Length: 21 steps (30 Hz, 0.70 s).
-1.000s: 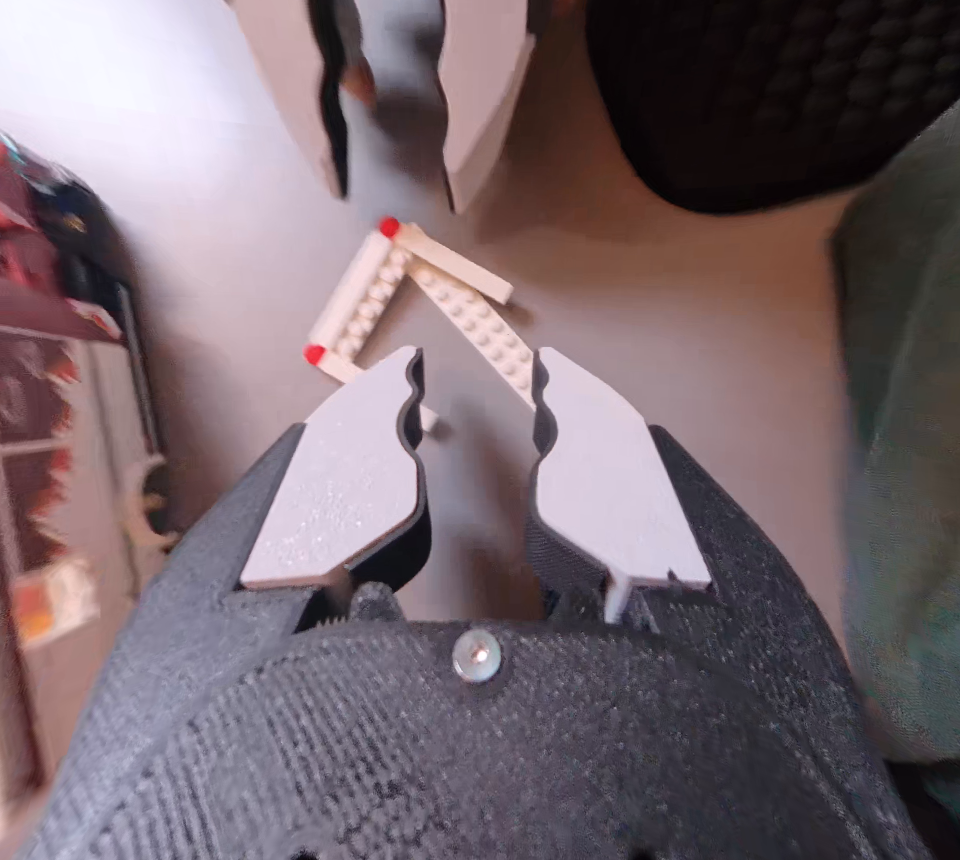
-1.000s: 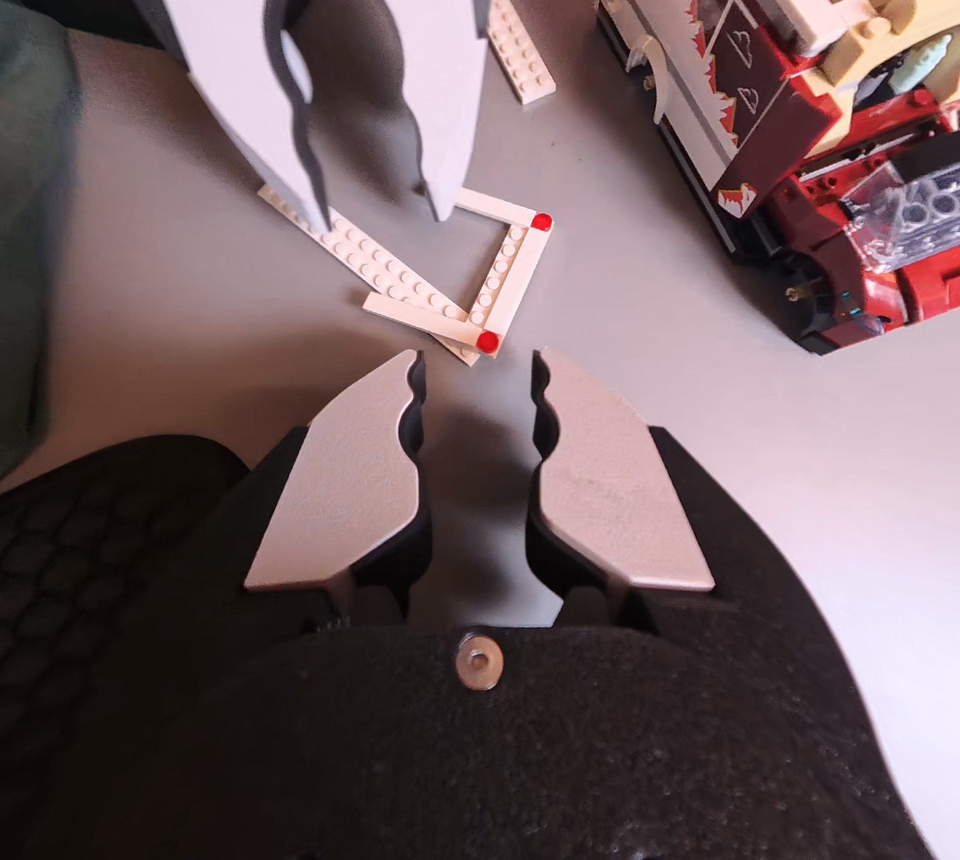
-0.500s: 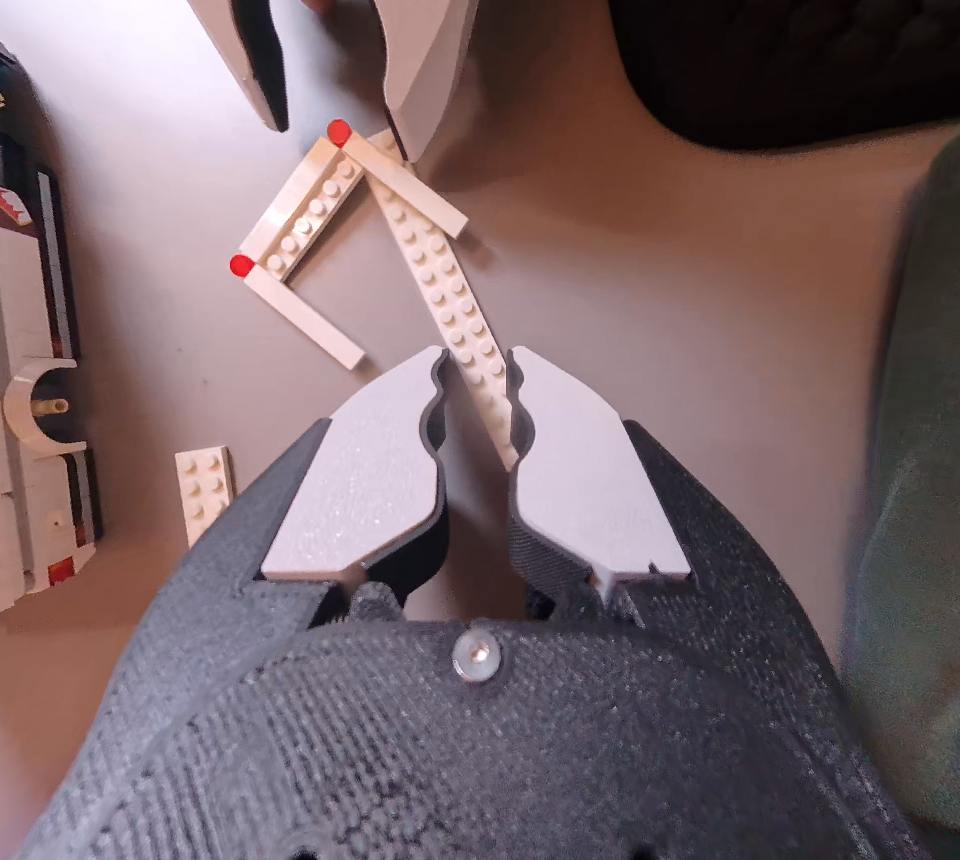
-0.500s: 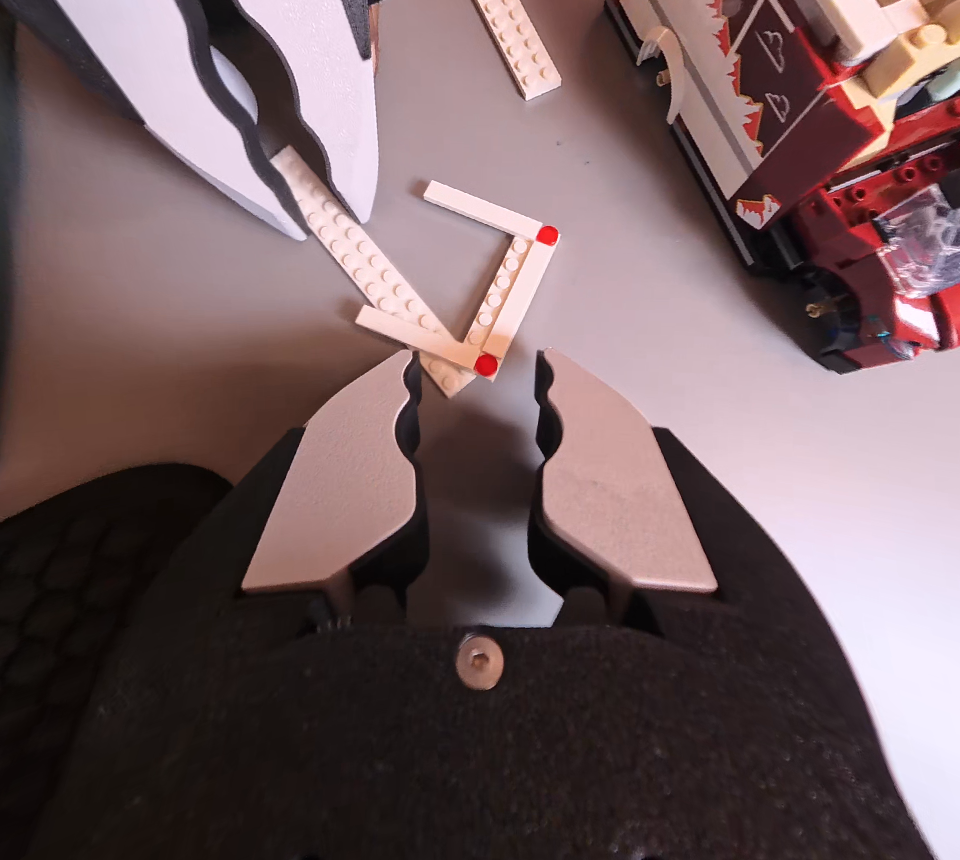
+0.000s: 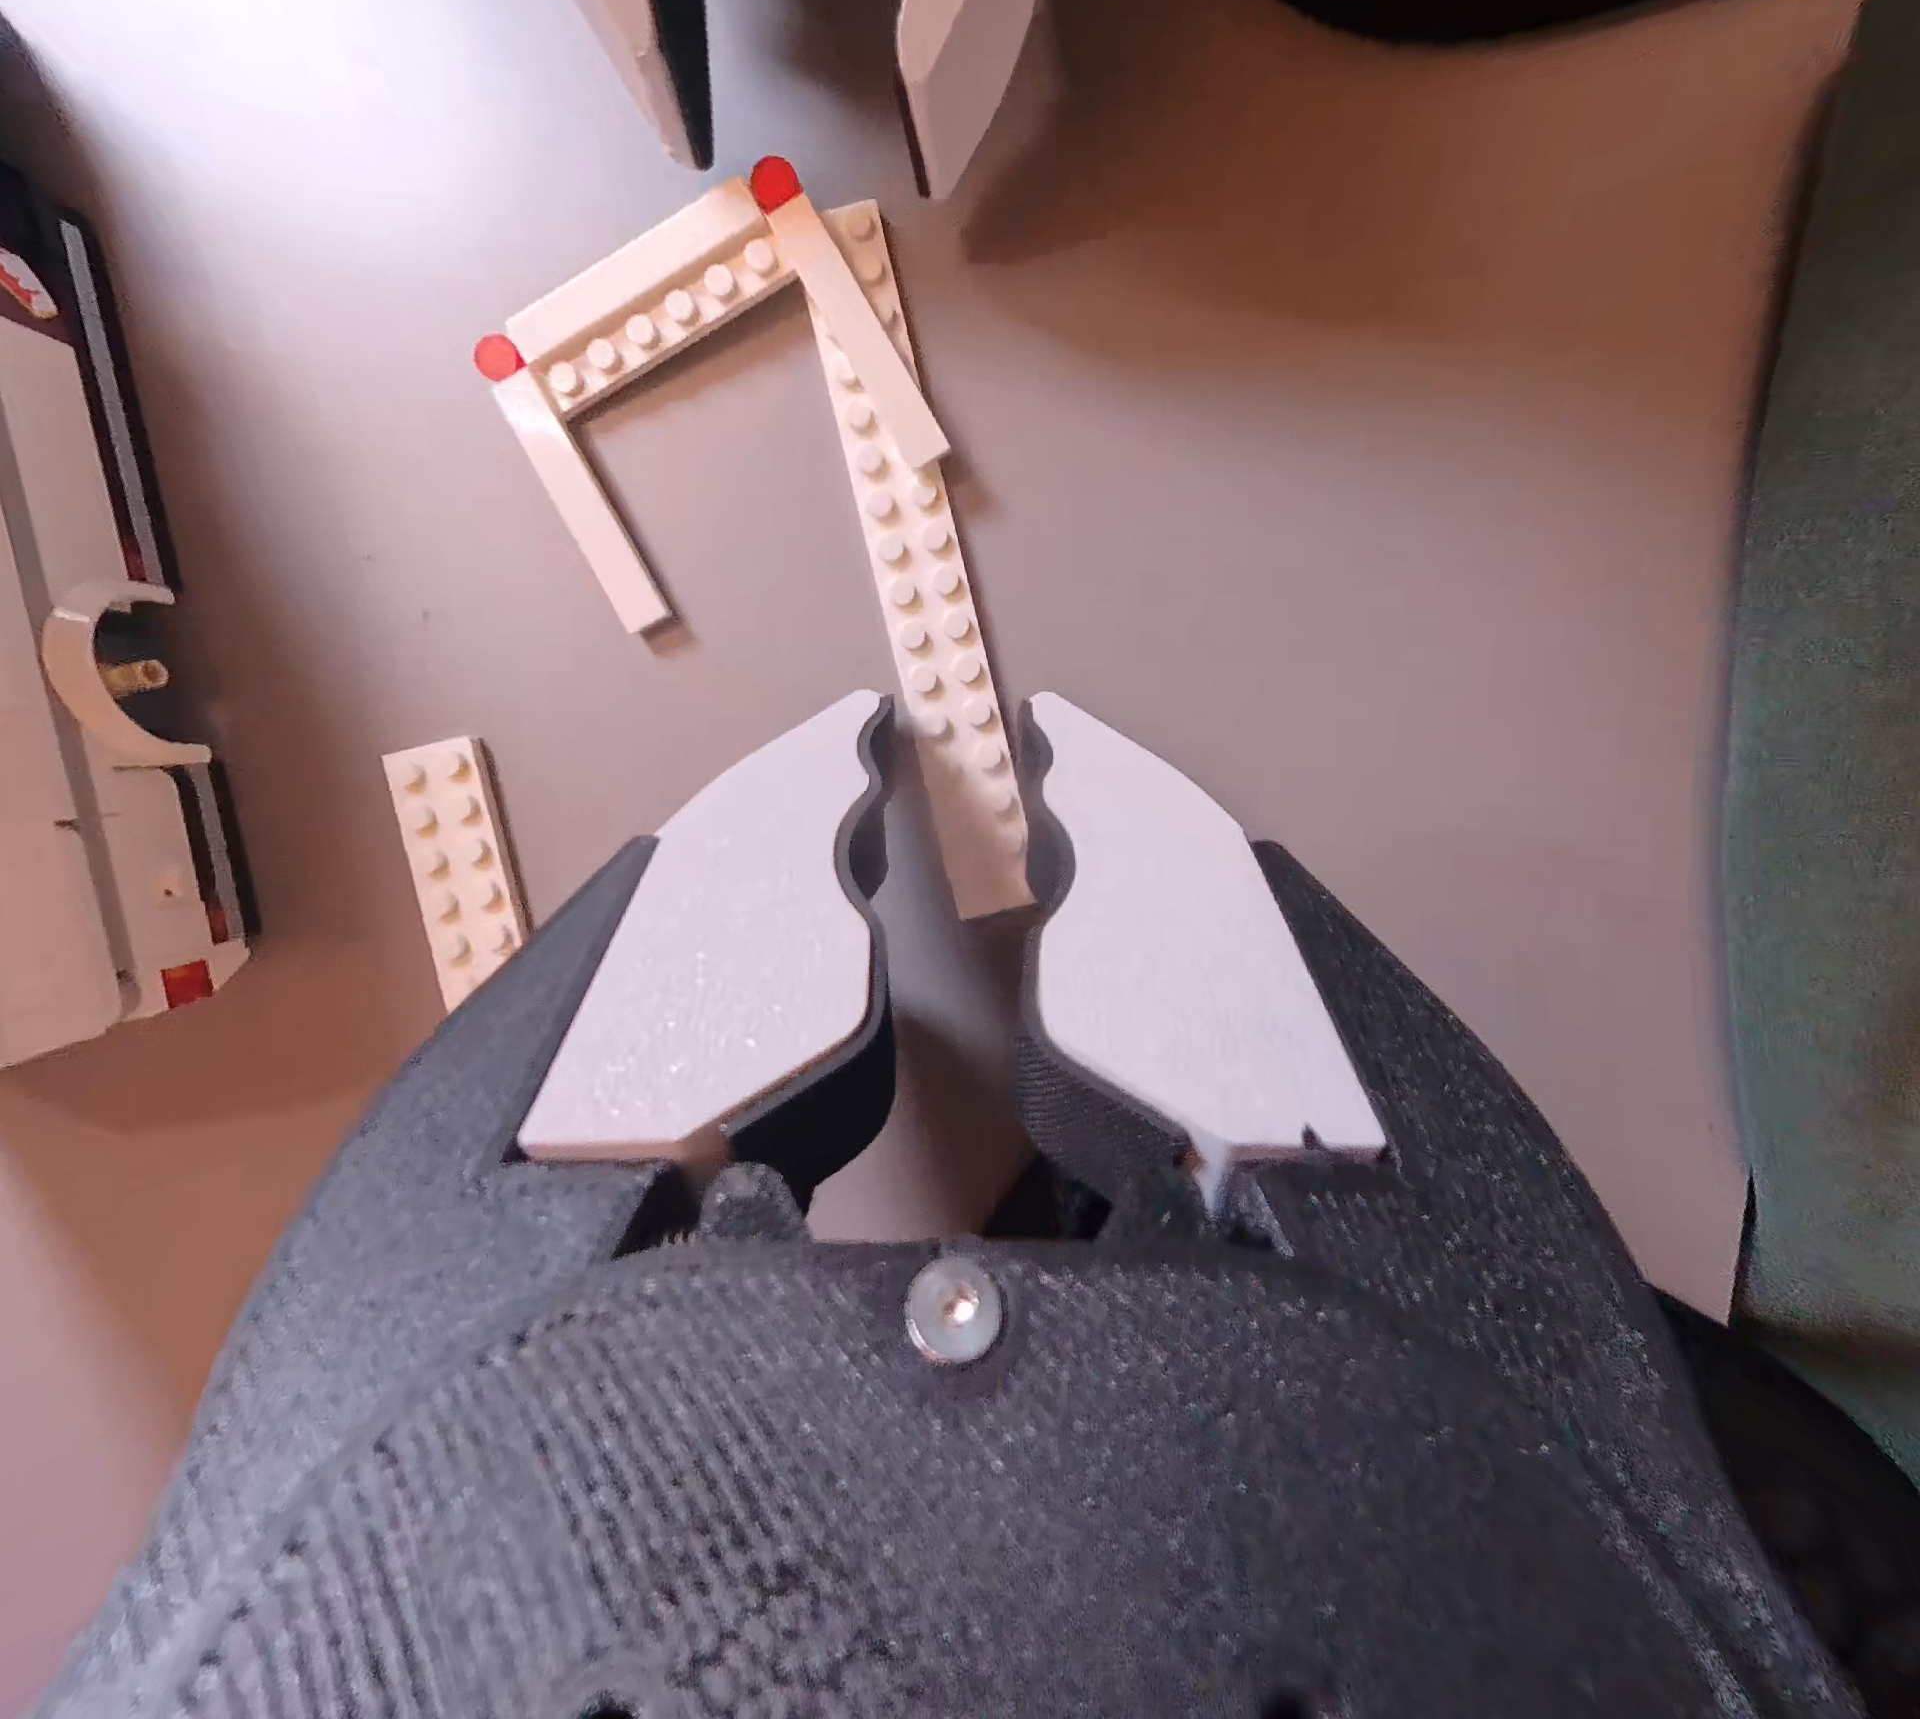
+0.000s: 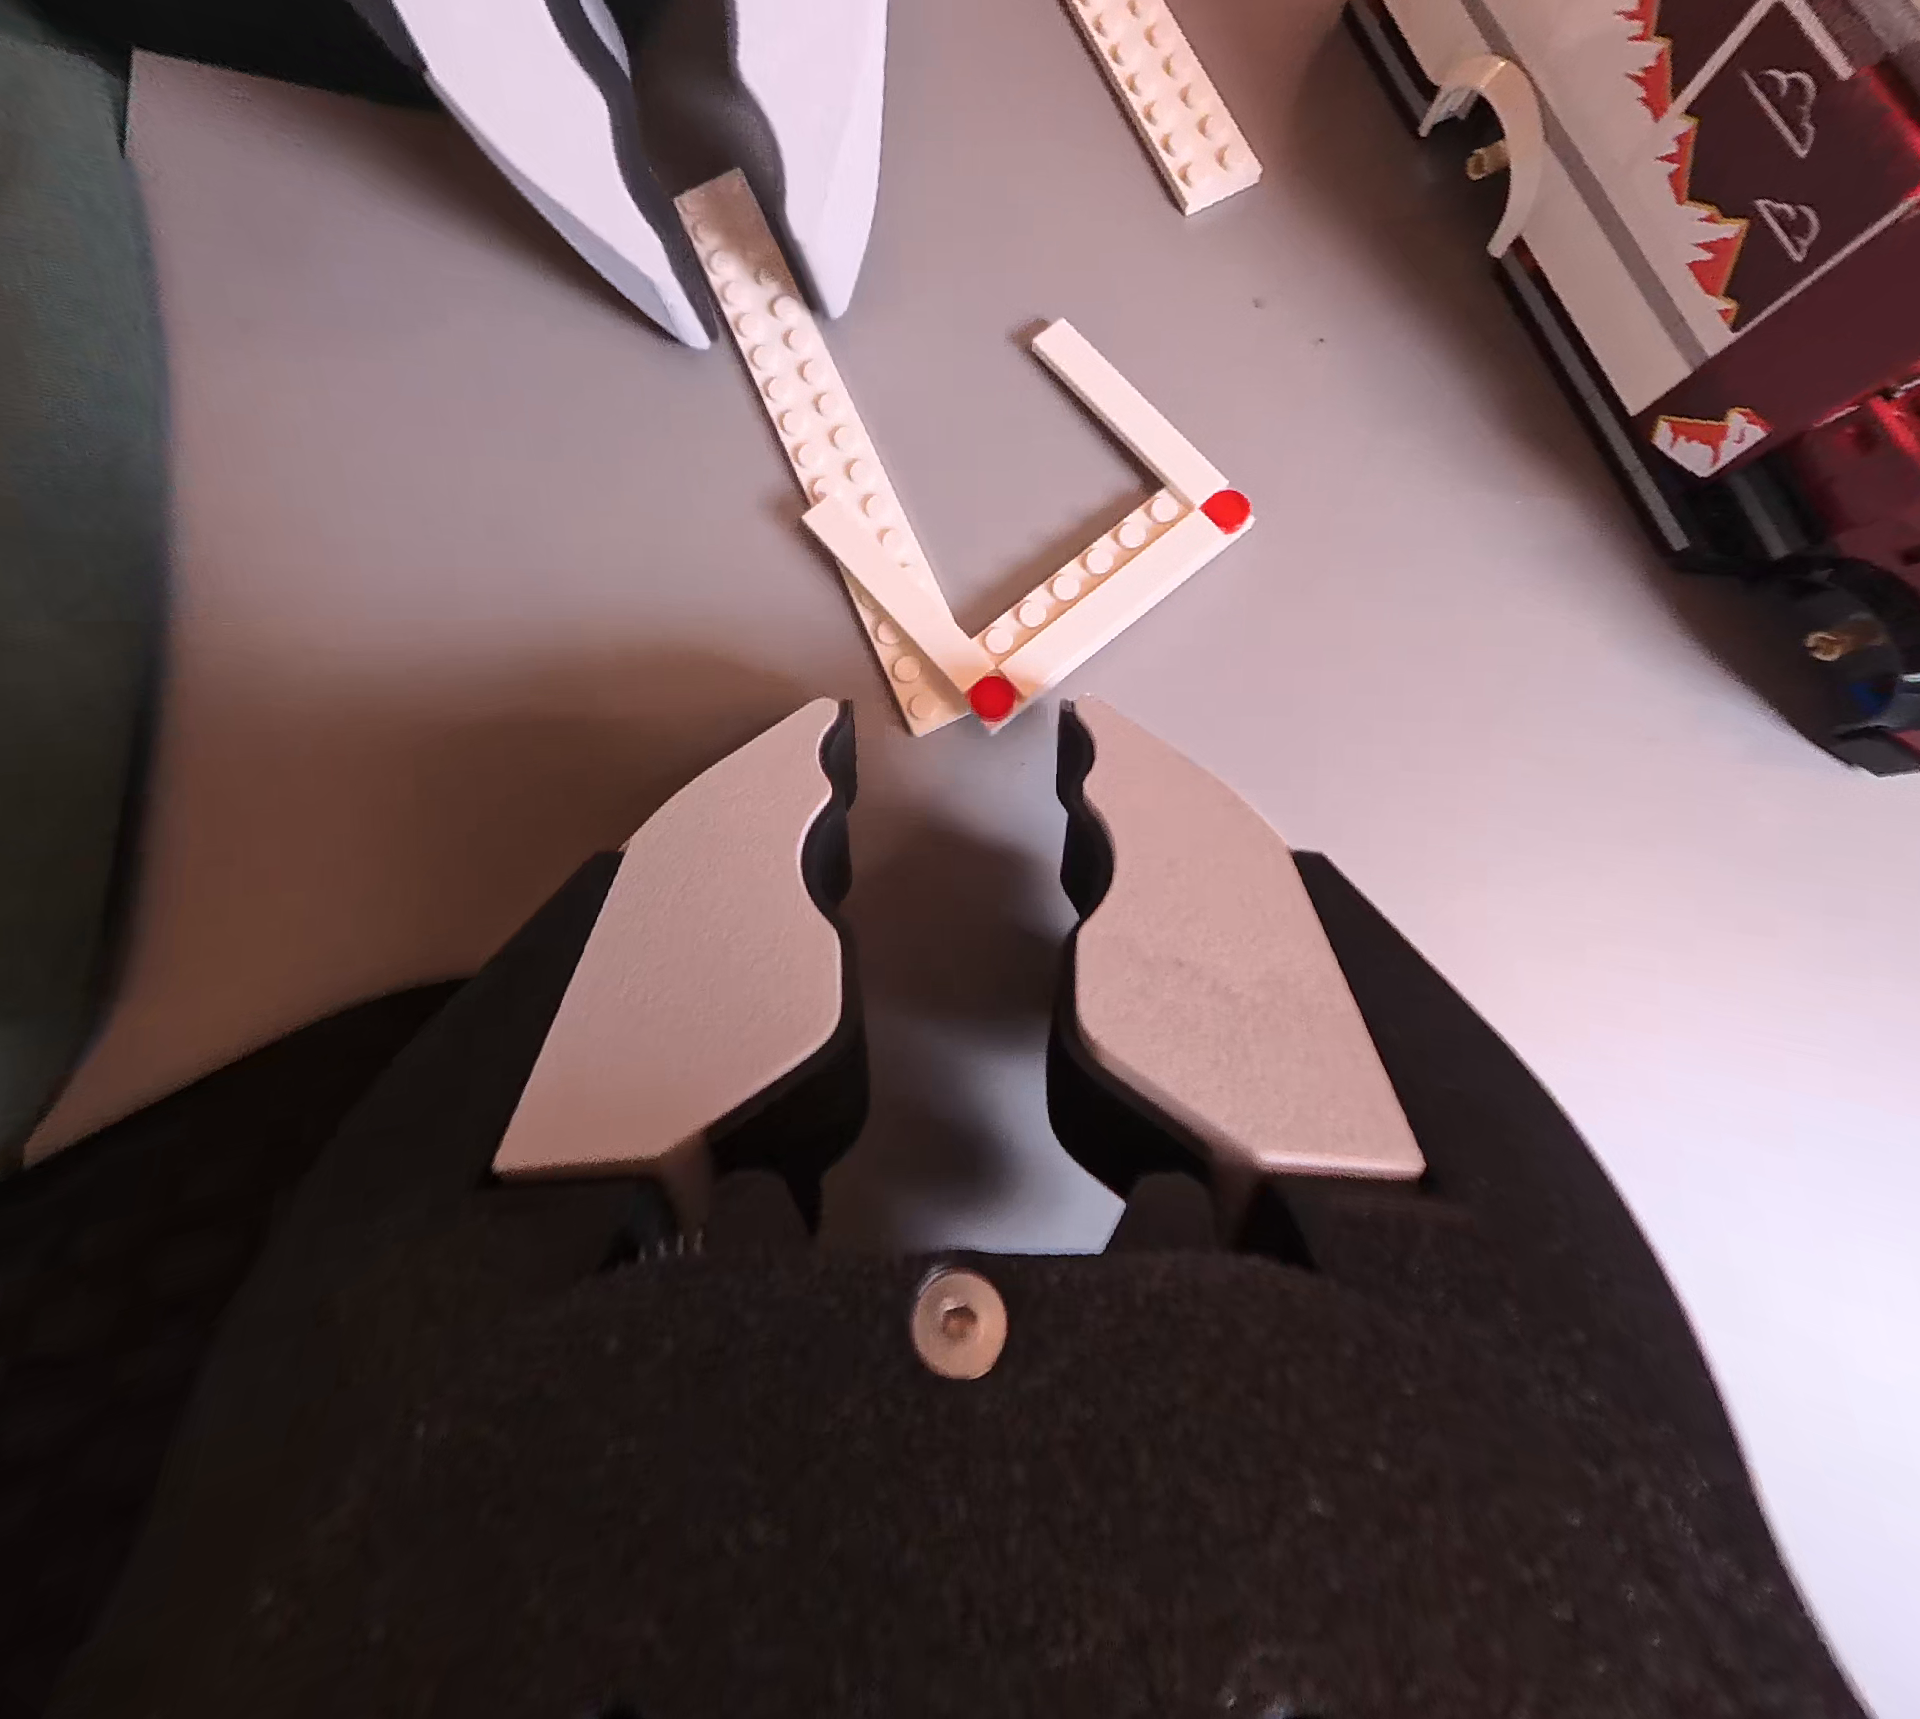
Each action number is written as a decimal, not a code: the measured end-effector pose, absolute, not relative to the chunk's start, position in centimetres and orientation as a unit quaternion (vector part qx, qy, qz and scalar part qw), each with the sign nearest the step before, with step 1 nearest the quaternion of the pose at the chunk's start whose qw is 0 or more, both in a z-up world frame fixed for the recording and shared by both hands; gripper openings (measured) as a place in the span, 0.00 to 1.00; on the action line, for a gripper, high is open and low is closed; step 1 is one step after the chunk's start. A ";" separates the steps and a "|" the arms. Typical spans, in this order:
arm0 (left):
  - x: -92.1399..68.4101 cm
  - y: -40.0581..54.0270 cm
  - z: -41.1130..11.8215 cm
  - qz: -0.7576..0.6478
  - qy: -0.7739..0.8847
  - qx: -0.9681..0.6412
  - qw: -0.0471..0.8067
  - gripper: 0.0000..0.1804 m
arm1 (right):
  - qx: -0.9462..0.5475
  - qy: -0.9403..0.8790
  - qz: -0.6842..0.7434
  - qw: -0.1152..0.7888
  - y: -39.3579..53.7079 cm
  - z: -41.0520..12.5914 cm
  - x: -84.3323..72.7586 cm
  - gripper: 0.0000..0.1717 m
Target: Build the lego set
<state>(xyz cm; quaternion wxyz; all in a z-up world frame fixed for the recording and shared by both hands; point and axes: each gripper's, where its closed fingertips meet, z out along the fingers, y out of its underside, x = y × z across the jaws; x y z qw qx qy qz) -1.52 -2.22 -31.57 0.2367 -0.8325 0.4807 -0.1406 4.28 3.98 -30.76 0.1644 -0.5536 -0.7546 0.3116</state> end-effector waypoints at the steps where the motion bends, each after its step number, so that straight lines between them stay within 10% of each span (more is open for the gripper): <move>1: -1.6 -2.3 -31.4 -0.147 0.477 -0.833 0.240 0.14 | -0.551 -0.756 0.311 0.166 4.0 -30.7 4.3 0.22; 11: -1.0 -2.9 -31.2 -0.173 0.443 -0.844 0.247 0.23 | -0.514 -0.779 0.291 0.210 6.5 -29.7 3.4 0.36; 21: -1.5 -2.7 -31.7 -0.152 0.465 -0.837 0.245 0.11 | -0.444 -0.840 0.269 0.160 6.8 -31.1 1.7 0.50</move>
